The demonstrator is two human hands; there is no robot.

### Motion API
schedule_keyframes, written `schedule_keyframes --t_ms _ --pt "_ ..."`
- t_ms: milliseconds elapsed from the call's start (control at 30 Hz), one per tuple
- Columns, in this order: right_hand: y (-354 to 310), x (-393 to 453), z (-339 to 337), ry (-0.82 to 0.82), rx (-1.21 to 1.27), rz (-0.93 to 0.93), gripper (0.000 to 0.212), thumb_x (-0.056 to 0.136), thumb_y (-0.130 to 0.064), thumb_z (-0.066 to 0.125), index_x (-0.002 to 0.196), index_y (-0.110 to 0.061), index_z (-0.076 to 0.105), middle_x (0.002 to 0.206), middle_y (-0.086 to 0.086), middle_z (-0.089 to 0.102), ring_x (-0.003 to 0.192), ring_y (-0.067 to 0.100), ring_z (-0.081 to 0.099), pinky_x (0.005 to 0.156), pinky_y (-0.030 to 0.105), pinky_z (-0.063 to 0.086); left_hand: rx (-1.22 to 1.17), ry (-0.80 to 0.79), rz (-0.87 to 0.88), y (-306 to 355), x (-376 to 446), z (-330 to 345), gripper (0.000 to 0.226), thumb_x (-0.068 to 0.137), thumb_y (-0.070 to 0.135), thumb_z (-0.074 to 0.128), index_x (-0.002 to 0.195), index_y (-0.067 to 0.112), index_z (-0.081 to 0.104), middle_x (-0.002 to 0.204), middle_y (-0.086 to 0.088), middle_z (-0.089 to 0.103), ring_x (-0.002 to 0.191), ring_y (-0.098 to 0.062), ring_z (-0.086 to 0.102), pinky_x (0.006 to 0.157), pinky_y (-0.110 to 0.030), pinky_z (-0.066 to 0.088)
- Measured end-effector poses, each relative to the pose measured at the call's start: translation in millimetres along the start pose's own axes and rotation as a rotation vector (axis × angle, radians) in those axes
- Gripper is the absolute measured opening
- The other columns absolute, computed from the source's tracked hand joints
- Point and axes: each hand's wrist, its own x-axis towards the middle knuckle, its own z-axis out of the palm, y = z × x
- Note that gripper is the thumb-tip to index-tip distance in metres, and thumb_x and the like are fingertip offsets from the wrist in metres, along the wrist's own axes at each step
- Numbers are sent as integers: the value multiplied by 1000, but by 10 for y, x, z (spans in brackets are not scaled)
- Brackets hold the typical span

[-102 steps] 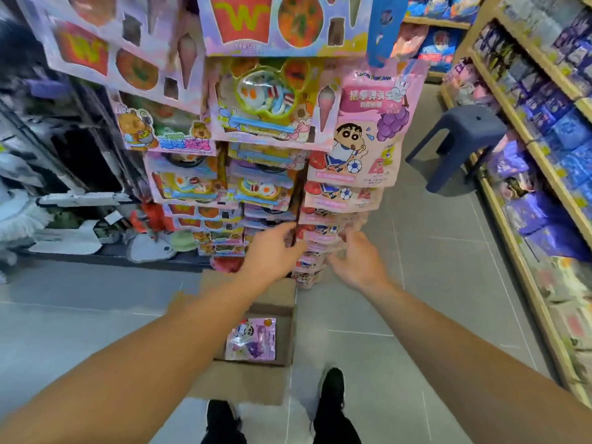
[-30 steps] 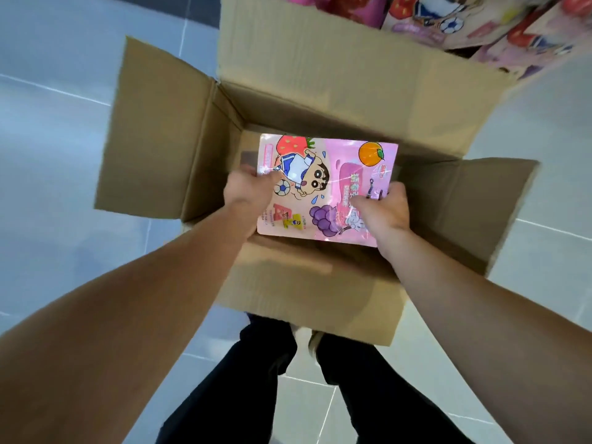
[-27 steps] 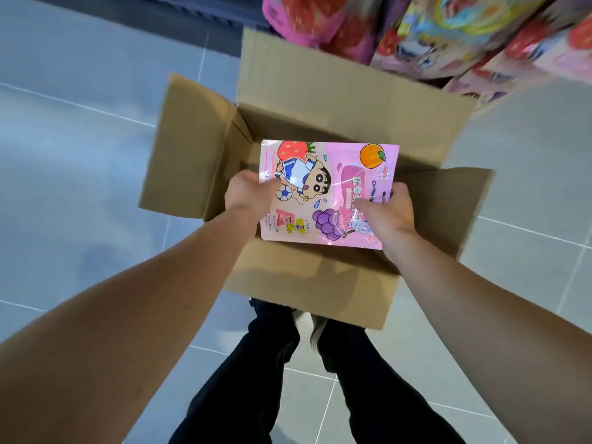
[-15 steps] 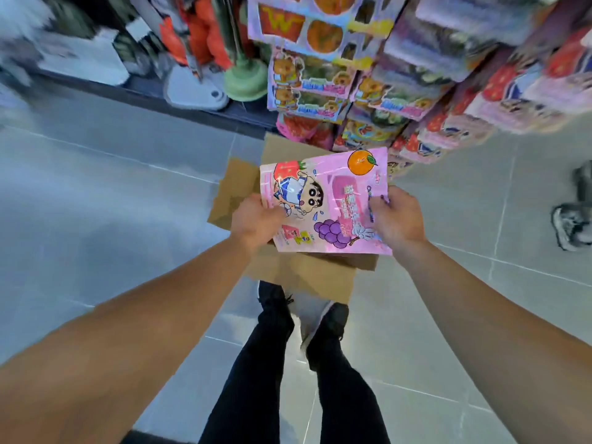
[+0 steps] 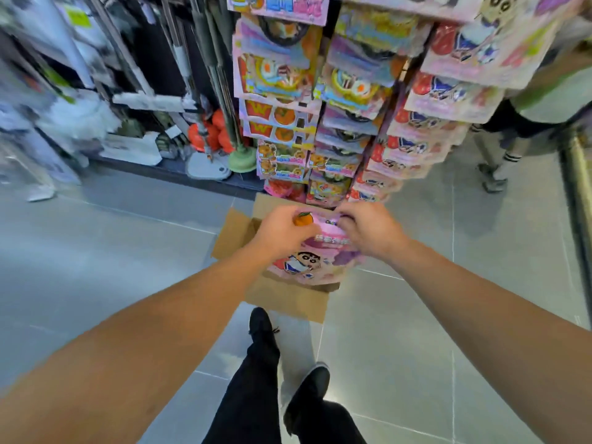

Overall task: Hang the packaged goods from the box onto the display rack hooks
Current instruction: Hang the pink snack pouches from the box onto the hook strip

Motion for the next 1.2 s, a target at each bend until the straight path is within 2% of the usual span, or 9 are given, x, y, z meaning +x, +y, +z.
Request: schedule_keyframes --t_ms 133,233,367,467,533,600,800,1100,1200 --pt "-151 -314 -282 128 75 10 17 86 -32 64 98 -21 69 95 -2 72 93 23 64 87 40 50 -85 72 -36 180 -386 -54 13 88 23 67 76 21 68 74 -2 70 63 -5 61 60 -23 49" --pt "-217 -465 -472 283 3 87 46 80 -46 69 118 -22 63 118 -1 66 114 23 54 100 41 40 -210 139 -68 259 -542 -135 10 87 23 69 93 15 72 91 -7 75 85 -22 71 76 -38 58" --pt "-359 -717 -722 473 424 199 75 74 -38 78 138 -19 43 132 -1 49 123 17 46 103 35 41 -407 213 -78 446 -788 -255 9 88 19 69 80 16 69 64 7 70 68 -15 67 62 -30 51" --pt "-493 -809 -854 364 842 314 52 81 -33 76 126 -19 53 110 -10 60 102 12 62 84 32 55 -567 224 -82 577 -907 -346 7 90 20 67 88 14 69 78 1 75 79 -21 72 69 -32 55" --pt "-561 -817 -913 315 912 301 22 87 -31 70 104 -18 67 95 -6 71 92 17 71 75 30 59 -653 206 -61 662 -951 -405 20 92 22 66 108 12 68 99 -6 76 92 -22 73 79 -37 57" --pt "-665 -816 -997 332 964 285 12 90 -30 67 90 -19 70 83 -6 75 81 14 74 71 31 60 -689 214 -27 784 -956 -493 23 92 23 65 113 12 67 104 -9 75 94 -23 73 79 -39 59" --pt "-822 -685 -1384 484 979 338 40 87 -41 67 96 -2 67 83 2 75 73 15 71 60 25 55 -716 250 5 1219 -742 -732 12 88 19 71 96 9 70 93 -13 76 84 -27 74 78 -42 60" --pt "-669 -247 -2168 627 998 456 54 58 -63 70 75 -13 61 84 2 72 95 31 70 88 49 54 -595 201 81 2106 -60 -1043 16 83 23 76 87 8 70 76 -9 74 65 -22 72 68 -35 60" --pt "-575 -169 -2400 701 1030 456 69 56 -62 71 92 -3 66 92 7 76 93 32 72 88 56 55 -561 186 103 2404 91 -1046 32 77 24 79 94 0 68 81 -14 73 68 -26 72 69 -43 60"
